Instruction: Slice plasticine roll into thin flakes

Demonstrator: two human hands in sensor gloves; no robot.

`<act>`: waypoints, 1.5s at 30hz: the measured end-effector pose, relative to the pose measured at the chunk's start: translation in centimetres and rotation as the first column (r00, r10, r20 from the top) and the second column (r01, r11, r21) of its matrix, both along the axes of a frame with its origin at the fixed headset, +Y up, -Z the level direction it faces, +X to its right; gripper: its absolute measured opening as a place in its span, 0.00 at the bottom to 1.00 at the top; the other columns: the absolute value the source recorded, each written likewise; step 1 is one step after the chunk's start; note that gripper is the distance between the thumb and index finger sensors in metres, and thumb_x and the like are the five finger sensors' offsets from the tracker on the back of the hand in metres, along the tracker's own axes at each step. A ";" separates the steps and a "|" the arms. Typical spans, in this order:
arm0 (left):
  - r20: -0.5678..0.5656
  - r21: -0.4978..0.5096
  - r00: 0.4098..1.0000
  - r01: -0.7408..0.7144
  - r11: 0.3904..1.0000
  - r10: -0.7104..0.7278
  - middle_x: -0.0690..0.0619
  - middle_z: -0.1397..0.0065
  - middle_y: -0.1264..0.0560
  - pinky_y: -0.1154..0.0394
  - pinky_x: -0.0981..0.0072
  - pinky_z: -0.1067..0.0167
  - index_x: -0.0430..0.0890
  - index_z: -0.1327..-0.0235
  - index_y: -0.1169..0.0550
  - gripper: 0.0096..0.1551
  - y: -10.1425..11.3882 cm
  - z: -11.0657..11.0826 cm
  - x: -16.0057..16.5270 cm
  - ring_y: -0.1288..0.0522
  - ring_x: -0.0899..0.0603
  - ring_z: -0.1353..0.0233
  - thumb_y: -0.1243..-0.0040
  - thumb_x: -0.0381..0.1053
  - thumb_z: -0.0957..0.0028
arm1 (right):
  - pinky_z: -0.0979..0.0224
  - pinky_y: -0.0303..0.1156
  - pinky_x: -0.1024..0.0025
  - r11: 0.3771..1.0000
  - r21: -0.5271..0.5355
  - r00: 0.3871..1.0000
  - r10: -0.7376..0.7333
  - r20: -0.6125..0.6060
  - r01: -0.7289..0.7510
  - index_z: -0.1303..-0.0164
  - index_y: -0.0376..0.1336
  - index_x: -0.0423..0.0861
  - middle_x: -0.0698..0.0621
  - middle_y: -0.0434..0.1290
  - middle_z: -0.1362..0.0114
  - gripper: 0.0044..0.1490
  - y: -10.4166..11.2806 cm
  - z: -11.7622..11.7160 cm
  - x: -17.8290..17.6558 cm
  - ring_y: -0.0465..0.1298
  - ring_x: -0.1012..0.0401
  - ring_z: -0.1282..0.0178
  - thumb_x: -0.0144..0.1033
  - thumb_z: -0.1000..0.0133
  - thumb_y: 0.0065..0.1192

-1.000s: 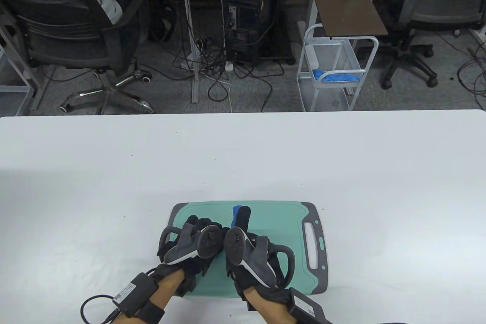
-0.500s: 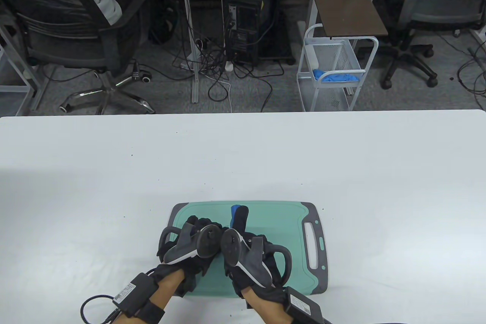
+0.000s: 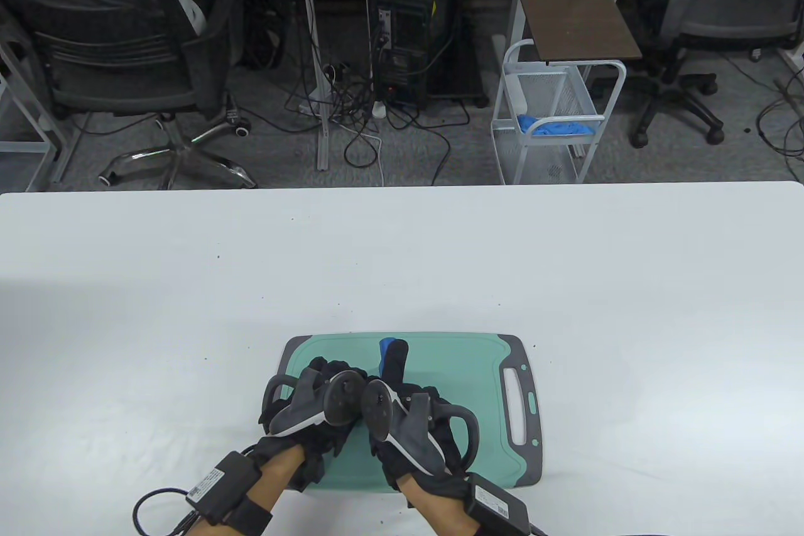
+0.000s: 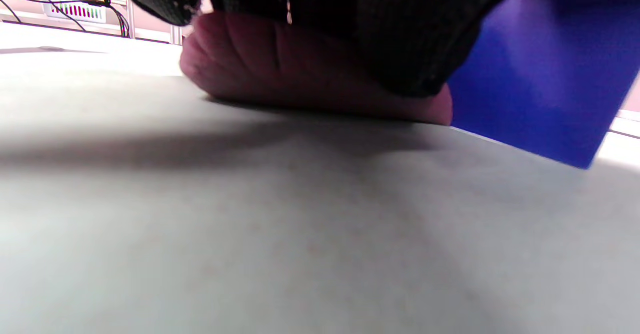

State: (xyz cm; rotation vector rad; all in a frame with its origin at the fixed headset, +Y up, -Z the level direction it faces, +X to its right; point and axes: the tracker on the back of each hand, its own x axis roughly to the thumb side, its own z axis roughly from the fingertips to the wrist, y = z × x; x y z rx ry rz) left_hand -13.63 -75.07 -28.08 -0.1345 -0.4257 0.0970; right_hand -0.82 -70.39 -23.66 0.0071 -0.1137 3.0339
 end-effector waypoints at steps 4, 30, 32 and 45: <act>0.000 -0.010 1.000 -0.010 1.000 0.010 0.63 0.30 0.20 0.33 0.40 0.24 0.65 0.42 0.20 0.28 0.0 0.0 -0.1 0.23 0.43 0.24 0.30 0.56 0.61 | 0.54 0.79 0.48 1.000 -0.010 1.000 -0.021 0.015 0.021 0.21 0.40 0.44 0.53 0.79 0.67 0.54 -0.1 -0.6 0.2 0.83 0.50 0.59 0.48 0.46 0.66; -0.004 -0.007 1.000 0.010 1.000 -0.010 0.63 0.31 0.20 0.33 0.39 0.25 0.68 0.41 0.22 0.31 0.1 -0.3 -0.5 0.23 0.41 0.24 0.29 0.56 0.62 | 0.50 0.78 0.46 0.992 -0.118 0.998 -0.051 -0.047 0.045 0.21 0.36 0.45 0.51 0.79 0.63 0.58 -0.2 0.1 0.3 0.82 0.49 0.55 0.47 0.47 0.68; -0.006 -0.004 1.000 0.008 1.000 -0.008 0.64 0.32 0.20 0.33 0.39 0.25 0.68 0.41 0.23 0.32 0.1 -0.3 -0.5 0.23 0.42 0.24 0.29 0.56 0.62 | 0.50 0.78 0.46 0.994 -0.099 0.997 -0.055 -0.045 0.050 0.21 0.36 0.45 0.51 0.79 0.63 0.58 -0.4 -0.1 0.2 0.82 0.49 0.55 0.46 0.47 0.68; -0.027 0.010 1.000 0.006 1.000 -0.005 0.63 0.32 0.20 0.33 0.39 0.25 0.64 0.42 0.22 0.31 0.1 -0.4 -0.8 0.23 0.41 0.24 0.28 0.58 0.64 | 0.50 0.78 0.46 0.995 -0.052 0.995 -0.091 -0.042 0.089 0.21 0.38 0.45 0.50 0.79 0.64 0.57 0.3 -0.4 0.6 0.82 0.49 0.55 0.46 0.48 0.69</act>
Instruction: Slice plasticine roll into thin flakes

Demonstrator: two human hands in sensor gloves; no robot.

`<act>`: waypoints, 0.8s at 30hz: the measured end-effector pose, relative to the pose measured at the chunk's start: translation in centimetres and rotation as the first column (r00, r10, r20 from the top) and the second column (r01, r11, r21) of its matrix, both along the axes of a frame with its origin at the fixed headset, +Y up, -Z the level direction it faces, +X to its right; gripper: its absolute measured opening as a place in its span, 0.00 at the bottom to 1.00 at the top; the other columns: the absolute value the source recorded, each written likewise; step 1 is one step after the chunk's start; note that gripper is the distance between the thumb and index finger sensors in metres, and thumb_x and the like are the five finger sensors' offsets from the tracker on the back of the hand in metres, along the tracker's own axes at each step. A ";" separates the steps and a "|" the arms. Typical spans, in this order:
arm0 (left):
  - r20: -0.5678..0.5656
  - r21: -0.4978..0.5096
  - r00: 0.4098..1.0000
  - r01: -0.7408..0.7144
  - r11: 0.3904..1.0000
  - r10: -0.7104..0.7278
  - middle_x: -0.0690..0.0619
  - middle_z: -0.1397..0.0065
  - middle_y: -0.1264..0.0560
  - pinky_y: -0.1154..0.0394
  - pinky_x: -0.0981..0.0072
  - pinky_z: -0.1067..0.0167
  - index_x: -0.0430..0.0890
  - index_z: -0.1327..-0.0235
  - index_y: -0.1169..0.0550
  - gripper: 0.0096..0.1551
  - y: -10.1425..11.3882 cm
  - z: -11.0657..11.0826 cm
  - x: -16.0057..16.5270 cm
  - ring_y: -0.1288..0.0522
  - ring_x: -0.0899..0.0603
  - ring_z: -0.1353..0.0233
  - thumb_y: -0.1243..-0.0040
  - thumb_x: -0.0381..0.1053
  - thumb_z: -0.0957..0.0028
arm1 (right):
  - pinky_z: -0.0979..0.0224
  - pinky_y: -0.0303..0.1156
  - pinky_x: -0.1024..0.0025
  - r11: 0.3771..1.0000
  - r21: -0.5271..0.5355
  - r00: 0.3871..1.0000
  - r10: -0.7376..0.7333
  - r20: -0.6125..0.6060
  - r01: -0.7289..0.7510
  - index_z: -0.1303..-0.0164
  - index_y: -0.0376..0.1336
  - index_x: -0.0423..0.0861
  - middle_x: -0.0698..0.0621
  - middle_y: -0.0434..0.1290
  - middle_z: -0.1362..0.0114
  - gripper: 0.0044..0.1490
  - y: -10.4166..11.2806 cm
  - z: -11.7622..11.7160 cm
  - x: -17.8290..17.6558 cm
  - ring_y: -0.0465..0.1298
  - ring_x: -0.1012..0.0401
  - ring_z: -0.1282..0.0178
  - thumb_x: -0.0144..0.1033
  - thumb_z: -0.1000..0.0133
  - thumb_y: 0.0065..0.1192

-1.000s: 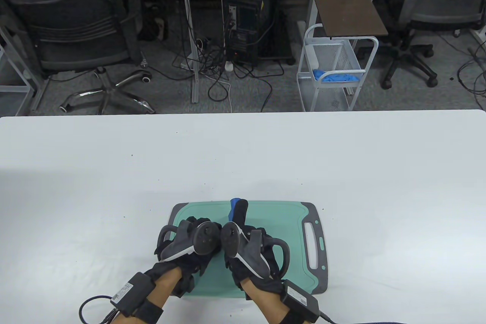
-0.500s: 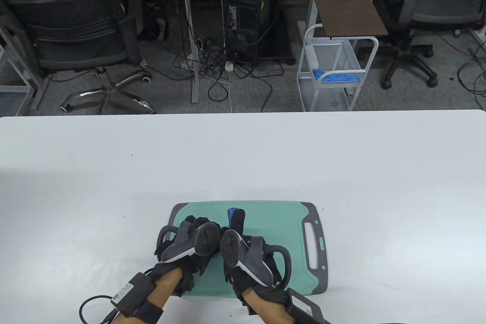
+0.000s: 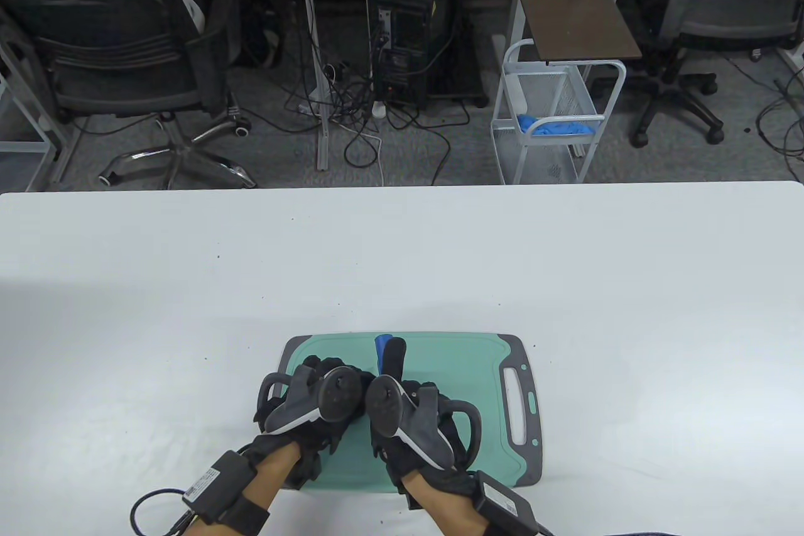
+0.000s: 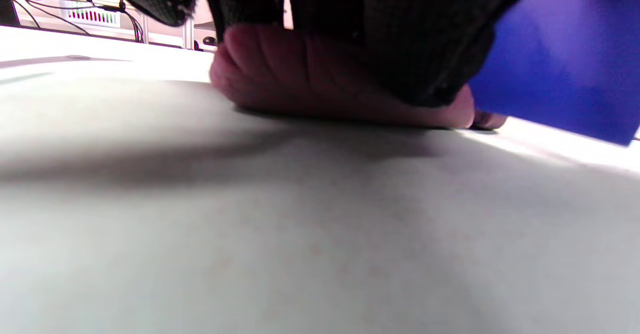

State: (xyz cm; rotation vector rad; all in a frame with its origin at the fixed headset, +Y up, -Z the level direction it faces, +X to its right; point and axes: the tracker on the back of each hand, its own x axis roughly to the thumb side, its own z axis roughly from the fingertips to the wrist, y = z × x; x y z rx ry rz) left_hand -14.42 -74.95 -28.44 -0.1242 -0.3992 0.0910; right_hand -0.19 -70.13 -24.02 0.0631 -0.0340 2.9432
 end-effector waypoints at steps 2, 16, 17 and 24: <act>0.002 0.015 1.000 0.016 1.000 -0.016 0.63 0.32 0.20 0.33 0.39 0.25 0.64 0.42 0.23 0.32 0.0 0.0 0.0 0.23 0.41 0.24 0.28 0.59 0.64 | 0.50 0.78 0.46 1.000 0.003 1.000 -0.002 0.001 0.002 0.21 0.38 0.45 0.50 0.79 0.64 0.57 0.3 0.2 0.1 0.82 0.49 0.55 0.46 0.47 0.69; -0.023 0.027 1.000 0.003 1.000 -0.002 0.61 0.35 0.17 0.33 0.38 0.26 0.62 0.46 0.18 0.30 0.1 -0.1 -0.3 0.22 0.40 0.25 0.27 0.61 0.66 | 0.51 0.78 0.47 1.000 -0.013 0.999 -0.016 -0.038 0.015 0.21 0.39 0.44 0.51 0.79 0.65 0.56 1.0 1.2 -0.4 0.83 0.49 0.56 0.47 0.48 0.68; -0.024 0.026 1.000 0.001 1.000 0.000 0.62 0.36 0.17 0.33 0.38 0.26 0.62 0.47 0.18 0.29 0.1 -0.1 -0.3 0.22 0.40 0.25 0.27 0.61 0.66 | 0.51 0.78 0.47 1.000 -0.017 0.999 -0.014 -0.040 0.013 0.21 0.39 0.43 0.51 0.79 0.65 0.56 1.0 1.2 -0.5 0.83 0.49 0.56 0.47 0.47 0.68; -0.031 0.014 0.999 -0.022 1.000 0.022 0.61 0.36 0.17 0.32 0.39 0.26 0.63 0.48 0.17 0.28 0.0 -0.2 -0.5 0.22 0.40 0.26 0.27 0.61 0.65 | 0.51 0.78 0.46 1.000 -0.029 0.999 0.008 -0.045 -0.009 0.21 0.39 0.43 0.51 0.79 0.65 0.56 0.5 1.2 -0.8 0.83 0.49 0.57 0.47 0.48 0.68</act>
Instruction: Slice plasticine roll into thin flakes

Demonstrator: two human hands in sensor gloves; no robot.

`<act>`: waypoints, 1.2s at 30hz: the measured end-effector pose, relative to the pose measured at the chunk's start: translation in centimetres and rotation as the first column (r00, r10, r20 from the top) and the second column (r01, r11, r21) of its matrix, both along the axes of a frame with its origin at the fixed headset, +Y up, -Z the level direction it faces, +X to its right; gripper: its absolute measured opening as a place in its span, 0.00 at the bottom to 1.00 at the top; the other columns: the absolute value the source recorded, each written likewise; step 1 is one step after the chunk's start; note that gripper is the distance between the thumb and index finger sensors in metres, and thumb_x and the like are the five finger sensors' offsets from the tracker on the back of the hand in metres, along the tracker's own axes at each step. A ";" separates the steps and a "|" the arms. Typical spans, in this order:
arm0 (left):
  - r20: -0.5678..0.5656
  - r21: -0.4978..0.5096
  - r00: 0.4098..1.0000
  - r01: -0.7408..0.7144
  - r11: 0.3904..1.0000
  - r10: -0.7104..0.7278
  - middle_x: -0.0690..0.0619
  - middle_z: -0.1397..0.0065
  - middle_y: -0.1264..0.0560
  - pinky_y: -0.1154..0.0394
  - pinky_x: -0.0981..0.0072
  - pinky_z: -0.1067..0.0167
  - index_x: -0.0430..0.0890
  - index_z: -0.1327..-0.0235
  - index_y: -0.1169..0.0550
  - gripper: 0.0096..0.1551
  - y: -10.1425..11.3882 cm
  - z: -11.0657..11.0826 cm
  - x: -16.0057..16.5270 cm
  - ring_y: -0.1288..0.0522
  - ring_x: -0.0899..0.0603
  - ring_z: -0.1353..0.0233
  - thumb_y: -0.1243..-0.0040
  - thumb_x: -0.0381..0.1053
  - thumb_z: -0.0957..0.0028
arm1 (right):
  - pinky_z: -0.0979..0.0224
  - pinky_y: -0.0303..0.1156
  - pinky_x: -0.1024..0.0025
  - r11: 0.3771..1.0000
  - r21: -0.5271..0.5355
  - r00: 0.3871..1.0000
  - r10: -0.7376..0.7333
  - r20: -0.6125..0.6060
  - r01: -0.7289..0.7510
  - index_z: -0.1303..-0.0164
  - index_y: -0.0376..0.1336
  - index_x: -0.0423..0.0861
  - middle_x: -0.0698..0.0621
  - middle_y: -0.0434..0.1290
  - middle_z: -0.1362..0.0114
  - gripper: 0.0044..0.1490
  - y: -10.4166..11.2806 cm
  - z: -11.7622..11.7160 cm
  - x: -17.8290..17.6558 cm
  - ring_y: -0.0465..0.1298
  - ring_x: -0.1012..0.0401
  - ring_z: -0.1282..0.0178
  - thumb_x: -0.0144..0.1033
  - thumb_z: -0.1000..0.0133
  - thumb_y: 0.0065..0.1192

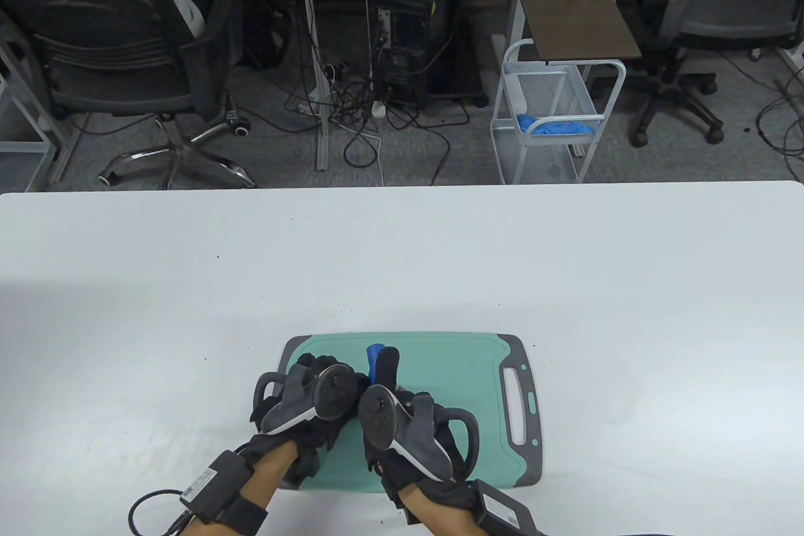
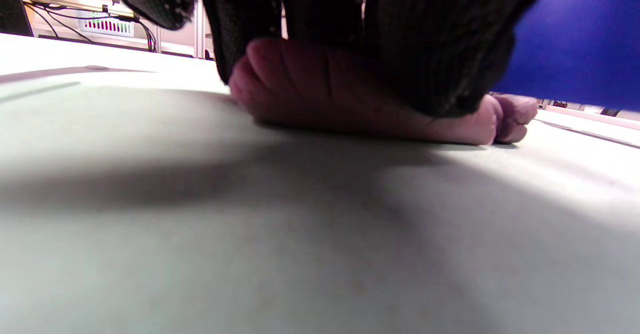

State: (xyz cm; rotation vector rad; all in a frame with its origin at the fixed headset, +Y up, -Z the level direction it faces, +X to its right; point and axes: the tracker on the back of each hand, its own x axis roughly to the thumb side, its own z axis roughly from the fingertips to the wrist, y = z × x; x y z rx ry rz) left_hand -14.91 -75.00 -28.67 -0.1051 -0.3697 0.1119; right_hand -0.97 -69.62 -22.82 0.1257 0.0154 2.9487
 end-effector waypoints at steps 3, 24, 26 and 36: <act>-0.002 -0.005 1.000 -0.008 1.000 0.008 0.61 0.35 0.17 0.32 0.39 0.26 0.63 0.48 0.17 0.28 0.0 0.0 -0.1 0.22 0.40 0.26 0.27 0.61 0.65 | 0.51 0.78 0.46 1.000 0.000 1.000 0.008 -0.001 -0.008 0.21 0.39 0.43 0.51 0.79 0.65 0.56 0.0 0.0 -0.1 0.83 0.49 0.57 0.47 0.47 0.68; -0.003 -0.024 1.000 -0.025 0.999 0.025 0.60 0.35 0.18 0.32 0.39 0.26 0.62 0.48 0.17 0.27 -0.1 -0.1 -0.2 0.22 0.40 0.25 0.27 0.60 0.64 | 0.51 0.78 0.46 0.998 0.029 0.998 0.056 -0.009 -0.055 0.21 0.38 0.44 0.51 0.79 0.64 0.56 -1.2 -0.3 -0.8 0.82 0.49 0.56 0.46 0.47 0.68; -0.002 -0.025 1.000 -0.024 0.999 0.024 0.61 0.35 0.17 0.32 0.39 0.26 0.62 0.48 0.17 0.27 -0.1 -0.1 -0.2 0.22 0.40 0.25 0.27 0.60 0.64 | 0.51 0.78 0.46 0.998 0.030 0.998 0.060 -0.010 -0.059 0.21 0.38 0.44 0.51 0.79 0.64 0.56 -1.3 -0.4 -0.9 0.82 0.49 0.56 0.46 0.47 0.68; -0.002 -0.026 1.000 -0.025 0.999 0.025 0.60 0.35 0.17 0.32 0.39 0.26 0.62 0.48 0.17 0.27 -0.2 -0.2 -0.2 0.22 0.40 0.25 0.28 0.60 0.64 | 0.51 0.78 0.46 0.998 0.029 0.998 0.060 -0.009 -0.059 0.20 0.38 0.44 0.51 0.78 0.64 0.56 -2.0 -1.0 -1.0 0.82 0.49 0.56 0.46 0.47 0.67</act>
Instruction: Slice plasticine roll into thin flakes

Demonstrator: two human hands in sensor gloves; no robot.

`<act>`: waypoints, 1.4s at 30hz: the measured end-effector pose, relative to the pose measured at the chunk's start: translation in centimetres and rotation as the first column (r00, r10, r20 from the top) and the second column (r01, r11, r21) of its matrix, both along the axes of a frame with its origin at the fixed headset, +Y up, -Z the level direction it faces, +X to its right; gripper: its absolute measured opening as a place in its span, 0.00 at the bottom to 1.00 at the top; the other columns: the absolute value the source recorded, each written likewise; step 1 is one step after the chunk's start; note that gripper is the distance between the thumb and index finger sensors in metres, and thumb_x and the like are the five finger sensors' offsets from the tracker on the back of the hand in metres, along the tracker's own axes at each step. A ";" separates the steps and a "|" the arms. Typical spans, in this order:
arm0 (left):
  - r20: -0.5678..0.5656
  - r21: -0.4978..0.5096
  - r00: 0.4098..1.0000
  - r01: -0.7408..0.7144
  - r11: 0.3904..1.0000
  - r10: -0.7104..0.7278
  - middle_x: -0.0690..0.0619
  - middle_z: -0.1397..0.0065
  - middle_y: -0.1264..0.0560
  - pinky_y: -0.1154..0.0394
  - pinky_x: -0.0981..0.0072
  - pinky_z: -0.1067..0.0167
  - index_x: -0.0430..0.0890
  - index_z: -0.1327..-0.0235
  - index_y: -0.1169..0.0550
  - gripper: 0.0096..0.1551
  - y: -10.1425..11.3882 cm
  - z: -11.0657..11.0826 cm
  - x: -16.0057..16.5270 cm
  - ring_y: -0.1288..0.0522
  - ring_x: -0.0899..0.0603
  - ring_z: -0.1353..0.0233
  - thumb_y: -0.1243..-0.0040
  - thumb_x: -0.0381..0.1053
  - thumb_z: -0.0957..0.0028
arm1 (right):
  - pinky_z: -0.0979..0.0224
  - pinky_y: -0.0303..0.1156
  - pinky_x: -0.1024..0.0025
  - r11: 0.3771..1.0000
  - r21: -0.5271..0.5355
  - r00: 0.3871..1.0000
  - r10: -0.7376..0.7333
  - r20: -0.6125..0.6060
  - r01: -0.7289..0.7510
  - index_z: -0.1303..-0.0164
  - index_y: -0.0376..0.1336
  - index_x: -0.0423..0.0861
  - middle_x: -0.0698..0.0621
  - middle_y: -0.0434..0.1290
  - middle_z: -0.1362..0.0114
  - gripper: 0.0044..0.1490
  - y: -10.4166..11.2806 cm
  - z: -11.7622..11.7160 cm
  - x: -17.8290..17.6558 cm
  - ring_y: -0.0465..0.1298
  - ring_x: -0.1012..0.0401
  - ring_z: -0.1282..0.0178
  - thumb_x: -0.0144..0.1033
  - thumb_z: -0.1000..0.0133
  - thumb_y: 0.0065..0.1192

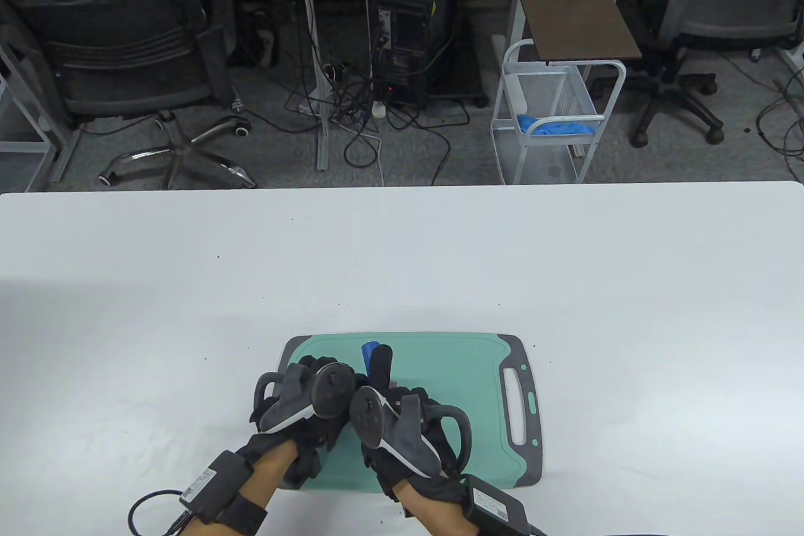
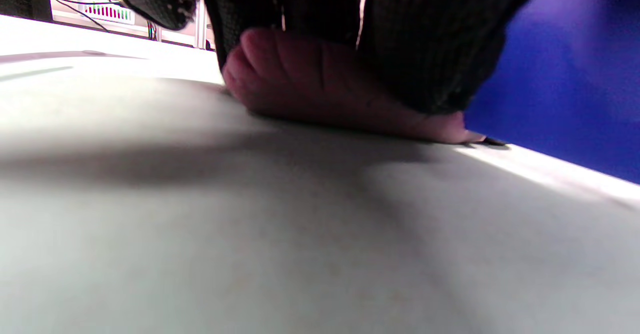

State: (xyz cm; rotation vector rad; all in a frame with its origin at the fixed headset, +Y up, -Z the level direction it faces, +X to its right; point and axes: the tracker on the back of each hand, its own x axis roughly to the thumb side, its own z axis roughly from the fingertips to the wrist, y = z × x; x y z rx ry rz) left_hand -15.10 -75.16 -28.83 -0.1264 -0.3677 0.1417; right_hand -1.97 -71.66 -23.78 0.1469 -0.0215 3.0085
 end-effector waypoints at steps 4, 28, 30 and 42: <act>0.000 0.000 1.000 0.000 1.000 0.000 0.60 0.35 0.17 0.32 0.39 0.26 0.62 0.48 0.17 0.27 0.0 0.0 0.0 0.22 0.40 0.25 0.28 0.60 0.64 | 0.51 0.78 0.46 1.000 0.002 1.000 0.002 -0.003 -0.002 0.21 0.38 0.44 0.51 0.78 0.64 0.56 -0.3 -0.2 -0.1 0.82 0.49 0.56 0.46 0.47 0.67; 0.006 -0.090 1.000 0.026 0.996 -0.026 0.60 0.29 0.20 0.34 0.36 0.26 0.64 0.42 0.18 0.29 0.4 -0.2 -0.4 0.25 0.39 0.22 0.29 0.56 0.61 | 0.51 0.78 0.46 1.000 -0.024 1.000 -0.007 0.010 0.008 0.20 0.37 0.45 0.51 0.78 0.64 0.56 -1.0 -0.9 0.3 0.82 0.50 0.56 0.47 0.47 0.67; 0.004 -0.069 1.000 0.029 0.997 -0.029 0.60 0.30 0.20 0.33 0.37 0.26 0.65 0.43 0.18 0.28 0.3 -0.2 -0.4 0.24 0.38 0.23 0.29 0.55 0.62 | 0.51 0.78 0.46 1.000 -0.029 1.000 -0.008 0.007 0.008 0.20 0.37 0.45 0.51 0.78 0.64 0.56 -0.9 -0.4 0.5 0.82 0.50 0.56 0.47 0.47 0.67; -0.029 -0.054 0.999 0.022 0.998 -0.023 0.62 0.32 0.19 0.33 0.38 0.26 0.60 0.38 0.23 0.36 0.2 -0.2 -0.8 0.24 0.40 0.23 0.27 0.58 0.65 | 0.50 0.78 0.46 0.997 -0.023 0.997 -0.079 0.009 0.079 0.20 0.39 0.45 0.51 0.79 0.64 0.56 -0.1 0.2 1.3 0.82 0.49 0.56 0.47 0.47 0.68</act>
